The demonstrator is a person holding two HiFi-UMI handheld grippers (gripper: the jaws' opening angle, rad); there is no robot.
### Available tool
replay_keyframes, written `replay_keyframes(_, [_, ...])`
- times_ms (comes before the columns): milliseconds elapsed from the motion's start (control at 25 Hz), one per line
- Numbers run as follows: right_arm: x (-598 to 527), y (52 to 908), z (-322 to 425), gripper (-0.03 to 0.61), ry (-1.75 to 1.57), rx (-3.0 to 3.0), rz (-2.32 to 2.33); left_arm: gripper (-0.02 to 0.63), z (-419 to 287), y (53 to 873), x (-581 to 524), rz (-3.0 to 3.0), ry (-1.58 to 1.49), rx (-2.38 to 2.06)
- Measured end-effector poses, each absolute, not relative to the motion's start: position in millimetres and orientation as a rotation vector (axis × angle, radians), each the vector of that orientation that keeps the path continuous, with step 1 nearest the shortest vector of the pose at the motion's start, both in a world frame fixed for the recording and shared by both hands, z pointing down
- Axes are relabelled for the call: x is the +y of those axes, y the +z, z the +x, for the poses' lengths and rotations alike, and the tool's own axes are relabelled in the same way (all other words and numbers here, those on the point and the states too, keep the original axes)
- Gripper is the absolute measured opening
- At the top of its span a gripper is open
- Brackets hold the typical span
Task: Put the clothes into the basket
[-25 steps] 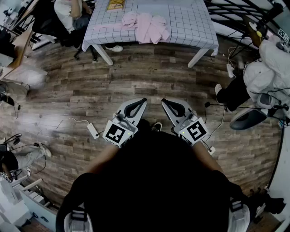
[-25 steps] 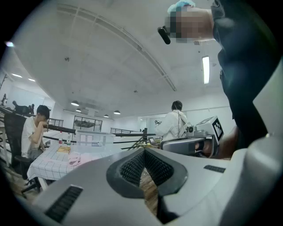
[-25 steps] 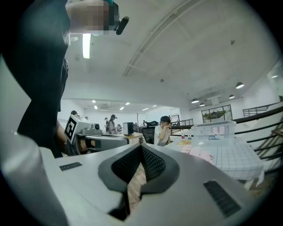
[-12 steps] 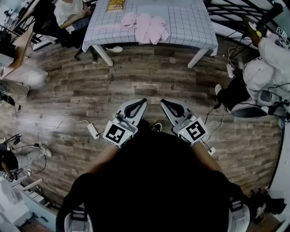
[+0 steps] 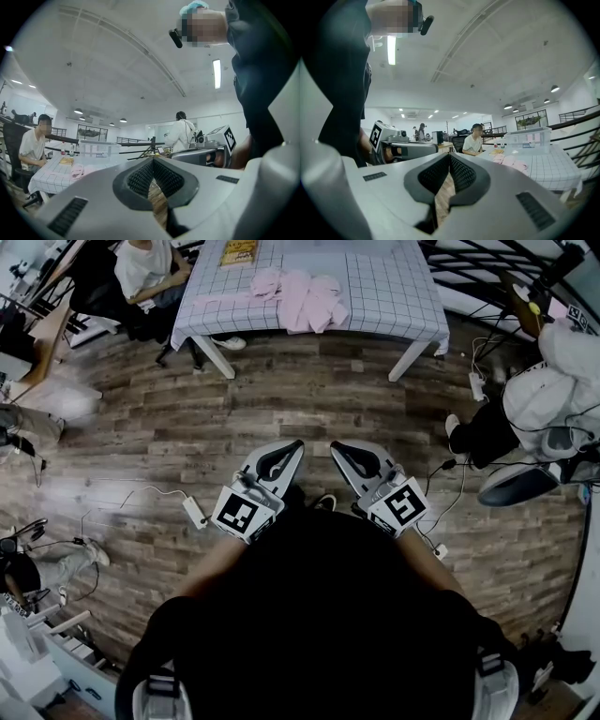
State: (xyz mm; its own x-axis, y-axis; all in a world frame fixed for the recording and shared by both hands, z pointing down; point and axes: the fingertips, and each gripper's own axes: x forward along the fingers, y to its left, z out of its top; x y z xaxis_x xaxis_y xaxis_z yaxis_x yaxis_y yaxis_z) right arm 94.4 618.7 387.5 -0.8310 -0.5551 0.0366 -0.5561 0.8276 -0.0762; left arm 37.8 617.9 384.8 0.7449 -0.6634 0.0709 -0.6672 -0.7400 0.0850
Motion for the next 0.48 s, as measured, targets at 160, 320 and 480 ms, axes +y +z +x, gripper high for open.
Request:
replay_keyframes(160, [611.5,383.6,88.3,0.015,0.174,-2.987,0.906,0.003,32.0,384.2,608.1,2.825,0.050,-1.091])
replay_keyframes(320, [601.6,383.3,82.5,0.015,0.182,-2.983,0.906,0.003,25.9,385.7,595.0,2.824,0.038,-1.092])
replay_keyframes(480, [584.0,382.8,77.1,0.015,0.182,-2.972,0.924,0.003,19.5,385.9,576.1,2.831,0.043,-1.080])
